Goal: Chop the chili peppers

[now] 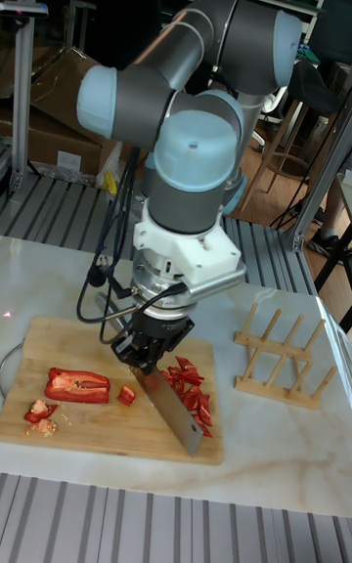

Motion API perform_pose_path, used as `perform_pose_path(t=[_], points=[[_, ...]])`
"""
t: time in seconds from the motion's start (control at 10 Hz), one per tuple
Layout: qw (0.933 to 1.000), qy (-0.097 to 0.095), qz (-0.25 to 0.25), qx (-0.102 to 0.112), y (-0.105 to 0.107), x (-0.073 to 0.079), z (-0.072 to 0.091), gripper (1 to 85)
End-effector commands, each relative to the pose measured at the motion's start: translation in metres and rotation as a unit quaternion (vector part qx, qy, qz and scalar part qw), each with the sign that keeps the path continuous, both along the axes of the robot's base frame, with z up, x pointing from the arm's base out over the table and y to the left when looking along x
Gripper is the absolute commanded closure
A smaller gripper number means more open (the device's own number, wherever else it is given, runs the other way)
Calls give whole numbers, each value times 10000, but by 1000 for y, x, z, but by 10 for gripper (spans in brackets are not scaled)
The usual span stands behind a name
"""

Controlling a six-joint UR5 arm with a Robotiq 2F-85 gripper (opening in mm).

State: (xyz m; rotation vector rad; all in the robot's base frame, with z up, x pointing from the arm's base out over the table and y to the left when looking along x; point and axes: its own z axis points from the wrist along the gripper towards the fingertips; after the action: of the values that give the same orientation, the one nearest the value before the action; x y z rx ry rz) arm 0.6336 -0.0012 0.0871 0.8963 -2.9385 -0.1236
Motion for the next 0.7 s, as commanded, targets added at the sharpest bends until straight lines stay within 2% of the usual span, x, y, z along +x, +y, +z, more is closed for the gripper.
perform_pose_path(t=[0.0,0.2,0.3,0.4,0.6], points=[[9969,-198,-744,-166,1,1,13,843],[9922,-399,-976,-667,-27,4,15,843],[9870,-536,-1230,-890,-42,10,11,843],[9834,-545,-1472,-910,-47,12,5,843],[9787,-466,-1827,-817,-45,12,0,843]])
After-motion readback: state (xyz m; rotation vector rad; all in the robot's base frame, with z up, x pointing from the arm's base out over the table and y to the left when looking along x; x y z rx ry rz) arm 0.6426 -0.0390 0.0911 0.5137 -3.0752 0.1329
